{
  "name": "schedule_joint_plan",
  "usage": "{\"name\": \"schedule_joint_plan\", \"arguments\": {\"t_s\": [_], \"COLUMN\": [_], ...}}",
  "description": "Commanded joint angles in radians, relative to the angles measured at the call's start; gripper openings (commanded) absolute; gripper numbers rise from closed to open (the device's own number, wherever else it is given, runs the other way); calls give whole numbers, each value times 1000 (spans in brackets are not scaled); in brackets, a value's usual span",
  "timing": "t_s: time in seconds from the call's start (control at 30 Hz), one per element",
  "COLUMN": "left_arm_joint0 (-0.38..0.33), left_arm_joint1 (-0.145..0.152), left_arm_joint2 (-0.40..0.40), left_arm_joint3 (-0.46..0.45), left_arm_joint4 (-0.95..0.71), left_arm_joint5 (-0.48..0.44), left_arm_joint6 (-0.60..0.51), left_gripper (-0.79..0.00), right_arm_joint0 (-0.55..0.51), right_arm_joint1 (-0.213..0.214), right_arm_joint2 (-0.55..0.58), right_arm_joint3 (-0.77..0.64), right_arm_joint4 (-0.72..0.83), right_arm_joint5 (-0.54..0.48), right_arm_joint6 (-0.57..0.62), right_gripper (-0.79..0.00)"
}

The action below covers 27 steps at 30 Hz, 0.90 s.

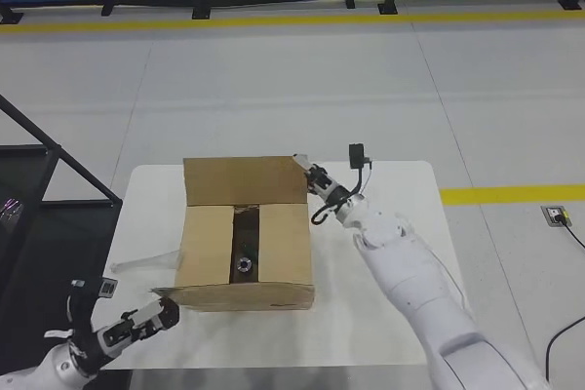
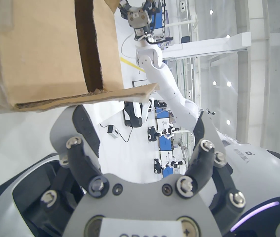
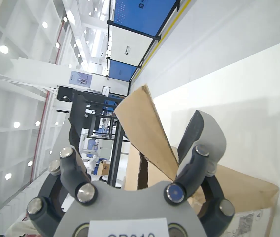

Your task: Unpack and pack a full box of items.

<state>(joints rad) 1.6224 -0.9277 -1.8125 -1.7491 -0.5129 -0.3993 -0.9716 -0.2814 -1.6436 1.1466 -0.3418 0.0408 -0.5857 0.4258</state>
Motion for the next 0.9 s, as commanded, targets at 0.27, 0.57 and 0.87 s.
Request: {"name": "schedule_joint_plan", "arguments": {"t_s": [0.27, 0.57, 0.87], "left_arm_joint0": [-38, -90, -125], "left_arm_joint1": [-10, -19, -27], "left_arm_joint2": [40, 105, 144], "left_arm_joint3": [-13, -13, -7], "left_arm_joint4": [101, 206, 273], "left_arm_joint5": [23, 65, 102], "left_arm_joint6": [172, 280, 357], "left_gripper": [0, 0, 0], "right_arm_joint0": [-5, -39, -102], "right_arm_joint1": [44, 77, 111], "right_arm_joint2": [90, 122, 105], "right_arm_joint3": [2, -98, -273], "right_arm_joint4": [164, 246, 171], "right_arm_joint5": [-148, -175, -45], "right_arm_joint6": [296, 568, 696], "right_gripper": [0, 0, 0]}}
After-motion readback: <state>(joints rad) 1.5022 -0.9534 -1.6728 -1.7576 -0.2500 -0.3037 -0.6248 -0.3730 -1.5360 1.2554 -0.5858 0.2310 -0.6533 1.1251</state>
